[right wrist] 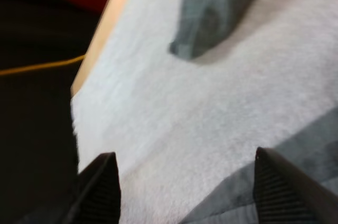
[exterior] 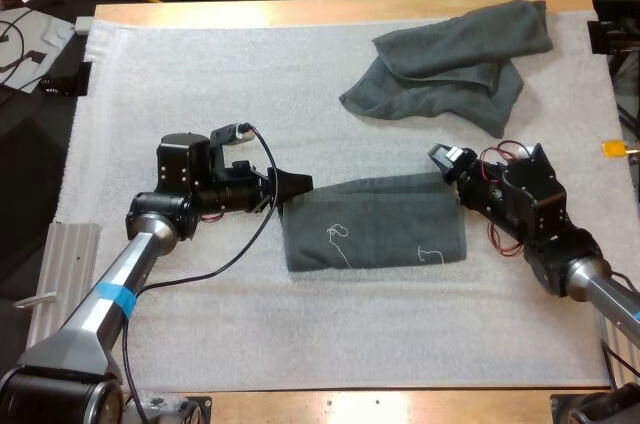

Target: Pick towel from pile, fold and stack

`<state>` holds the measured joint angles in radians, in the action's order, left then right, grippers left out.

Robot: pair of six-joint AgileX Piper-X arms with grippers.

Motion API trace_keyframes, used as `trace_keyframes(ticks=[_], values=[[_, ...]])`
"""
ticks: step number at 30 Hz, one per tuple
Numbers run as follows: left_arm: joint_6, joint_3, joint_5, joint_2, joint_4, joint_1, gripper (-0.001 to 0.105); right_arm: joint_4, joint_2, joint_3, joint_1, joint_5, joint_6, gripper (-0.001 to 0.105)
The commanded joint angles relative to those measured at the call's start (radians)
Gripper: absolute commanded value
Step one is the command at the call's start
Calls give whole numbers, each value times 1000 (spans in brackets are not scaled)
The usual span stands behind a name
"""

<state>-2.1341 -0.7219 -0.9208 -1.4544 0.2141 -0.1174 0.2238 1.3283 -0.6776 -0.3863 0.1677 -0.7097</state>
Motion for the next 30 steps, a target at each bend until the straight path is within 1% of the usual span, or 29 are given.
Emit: trace_keyframes(ticks=[1, 6, 9, 12, 14, 15, 22, 26, 30], values=[[-11, -23, -47, 9, 10, 0, 58, 16, -27, -16, 6, 52, -61, 55], [5, -25, -42, 78, 64, 1, 59, -109, -82, -45, 7, 81, -197, 54], [31, -21, -9, 136, 122, 1, 59, -240, -128, -65, 7, 81, -290, 55], [72, -22, 47, 212, 199, -1, 58, -389, -184, -88, 6, 69, -383, 55], [60, -21, 35, 206, 186, -2, 58, -325, -179, -83, 7, 69, -359, 54], [68, -22, 44, 216, 199, -1, 58, -331, -189, -84, 8, 68, -364, 54], [191, -25, 194, 379, 444, -4, 58, -634, -279, -156, 6, 39, -505, 54], [227, -24, 237, 481, 560, -3, 58, -796, -316, -214, 6, 15, -567, 54], [239, -26, 264, 593, 662, -4, 59, -942, -344, -268, 8, -14, -621, 55]])
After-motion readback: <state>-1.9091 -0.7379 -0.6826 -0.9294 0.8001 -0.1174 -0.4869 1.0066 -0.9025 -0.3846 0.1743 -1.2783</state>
